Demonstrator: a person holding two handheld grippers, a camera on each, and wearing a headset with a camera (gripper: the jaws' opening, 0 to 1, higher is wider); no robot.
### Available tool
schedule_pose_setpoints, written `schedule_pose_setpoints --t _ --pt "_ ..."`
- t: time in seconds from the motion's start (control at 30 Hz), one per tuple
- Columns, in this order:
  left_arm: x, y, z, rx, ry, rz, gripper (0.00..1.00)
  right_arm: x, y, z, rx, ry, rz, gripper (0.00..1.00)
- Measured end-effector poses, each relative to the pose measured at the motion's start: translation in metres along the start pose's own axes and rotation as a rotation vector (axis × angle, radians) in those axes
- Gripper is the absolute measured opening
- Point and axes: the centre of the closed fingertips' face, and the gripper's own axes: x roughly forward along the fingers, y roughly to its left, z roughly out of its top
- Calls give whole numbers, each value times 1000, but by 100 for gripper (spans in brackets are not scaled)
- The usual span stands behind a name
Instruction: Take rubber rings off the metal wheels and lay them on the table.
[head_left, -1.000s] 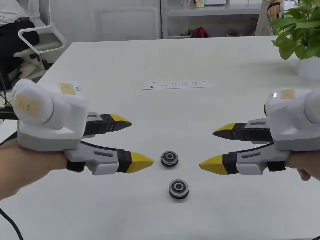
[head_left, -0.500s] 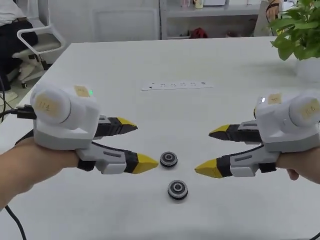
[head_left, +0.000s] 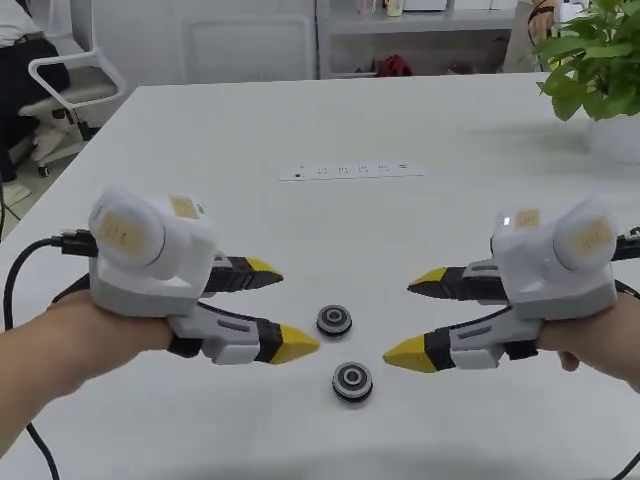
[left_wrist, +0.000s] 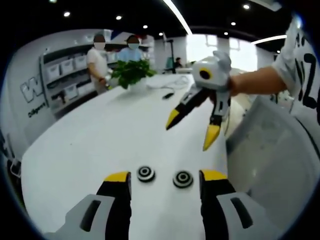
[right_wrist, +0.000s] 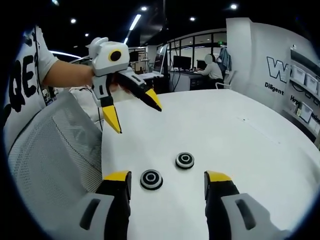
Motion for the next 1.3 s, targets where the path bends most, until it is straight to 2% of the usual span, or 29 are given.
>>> schedule_pose_setpoints --t 0.5,0.73,1.07,1.3 --pt "20 -3 -13 -1 18 -38 51 12 2 -17 -12 22 37 52" --pt "29 -8 -19 8 35 -59 49 18 4 -22 16 16 55 49" --pt "40 -14 -25 1 41 -84 45 27 11 -33 0 37 86 44" --pt "48 -20 -33 -3 59 -105 43 31 11 -40 47 30 95 40"
